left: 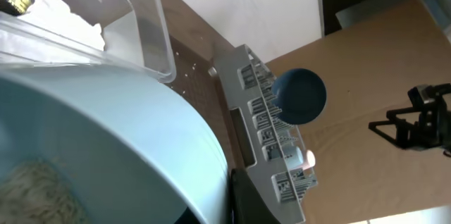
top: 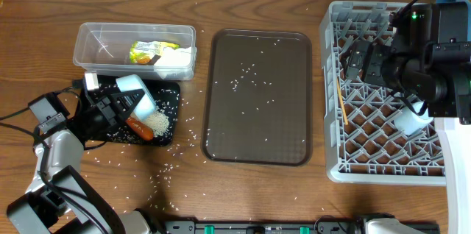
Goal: Sort waste into correct bins and load items into the dishwasher rack
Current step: 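Tilt the bowl with the left gripper to pour rice onto the black tray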
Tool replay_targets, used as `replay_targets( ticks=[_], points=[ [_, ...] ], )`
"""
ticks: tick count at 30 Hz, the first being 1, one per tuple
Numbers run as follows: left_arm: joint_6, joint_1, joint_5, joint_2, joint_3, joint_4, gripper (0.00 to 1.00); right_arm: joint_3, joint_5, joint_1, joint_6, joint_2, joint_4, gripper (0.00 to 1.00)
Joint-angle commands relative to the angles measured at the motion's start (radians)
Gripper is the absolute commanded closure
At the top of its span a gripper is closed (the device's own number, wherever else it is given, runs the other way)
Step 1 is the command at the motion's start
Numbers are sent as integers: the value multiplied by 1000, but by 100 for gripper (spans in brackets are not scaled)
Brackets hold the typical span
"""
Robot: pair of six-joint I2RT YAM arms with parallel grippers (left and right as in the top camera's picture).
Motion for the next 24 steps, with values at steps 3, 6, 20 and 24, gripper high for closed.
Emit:
replay_targets(
  ticks=[3,6,20,24],
  points=[
    [75,9,42,-15,2,32,94,0,11,3,-11,1,-3,1],
    [0,13,14,-15,2,58,94,0,11,3,-11,1,1,1],
    [-176,5,4,-15,0,123,94,0,10,3,-11,1,0,1],
    [-105,1,48,-15,-4,138,94,0,10,3,-11,1,5,1]
  ],
)
